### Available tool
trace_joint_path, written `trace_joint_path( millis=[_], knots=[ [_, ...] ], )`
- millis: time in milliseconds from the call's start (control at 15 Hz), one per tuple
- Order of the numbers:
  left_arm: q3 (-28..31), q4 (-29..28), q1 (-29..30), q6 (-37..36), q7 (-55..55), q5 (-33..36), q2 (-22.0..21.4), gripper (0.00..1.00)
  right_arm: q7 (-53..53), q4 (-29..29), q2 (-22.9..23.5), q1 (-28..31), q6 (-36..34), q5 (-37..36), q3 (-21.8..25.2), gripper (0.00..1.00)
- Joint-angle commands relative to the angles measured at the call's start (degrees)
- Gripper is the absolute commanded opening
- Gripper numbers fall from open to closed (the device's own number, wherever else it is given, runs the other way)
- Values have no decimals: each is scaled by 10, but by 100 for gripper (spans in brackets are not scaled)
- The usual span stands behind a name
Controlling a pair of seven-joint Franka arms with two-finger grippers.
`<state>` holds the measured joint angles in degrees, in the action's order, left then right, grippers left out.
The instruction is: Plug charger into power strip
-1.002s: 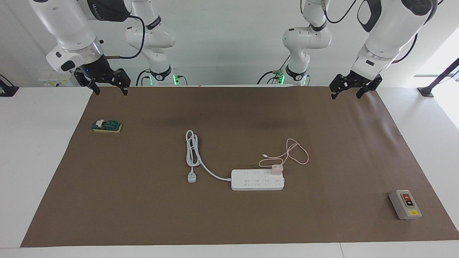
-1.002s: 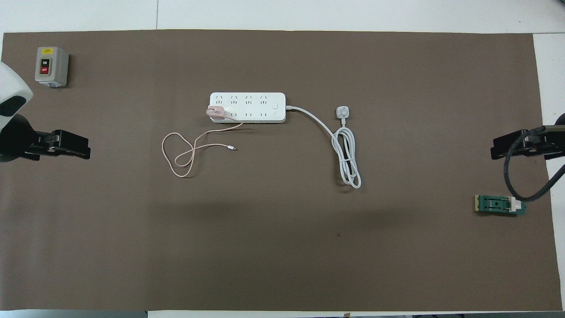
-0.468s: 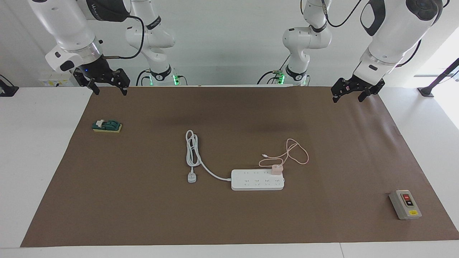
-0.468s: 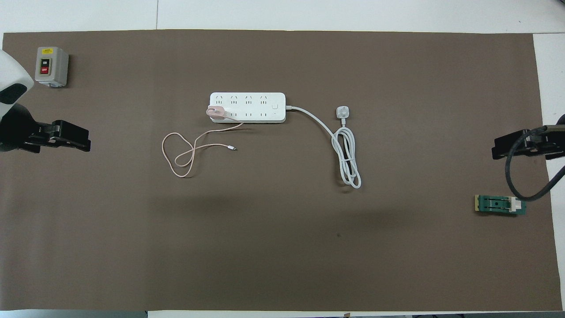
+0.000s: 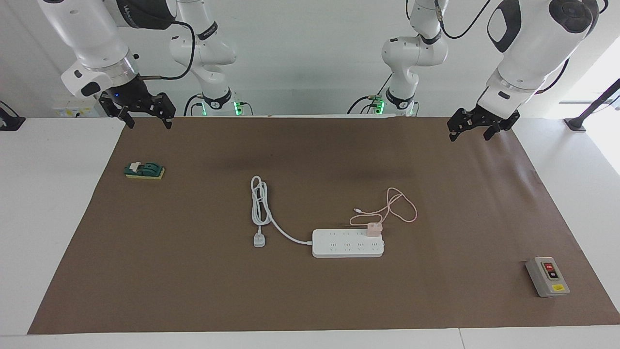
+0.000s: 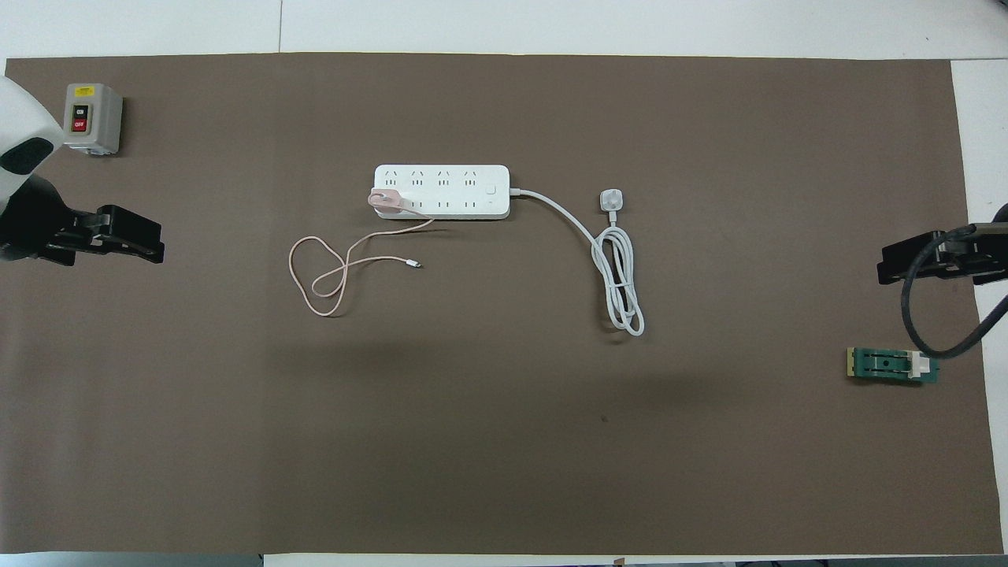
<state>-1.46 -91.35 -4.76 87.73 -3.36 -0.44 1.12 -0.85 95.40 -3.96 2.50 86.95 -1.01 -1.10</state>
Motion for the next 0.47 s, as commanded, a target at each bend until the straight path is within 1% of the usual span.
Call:
trace_joint_path(
  millis=[0,401],
  knots=[
    [0,17,5,-17,5,11,7,100,2,15,-14,11,7,12,-7,100],
    [1,23,4,-19,7,11,6,100,2,15,-14,11,7,12,-7,100]
  ],
)
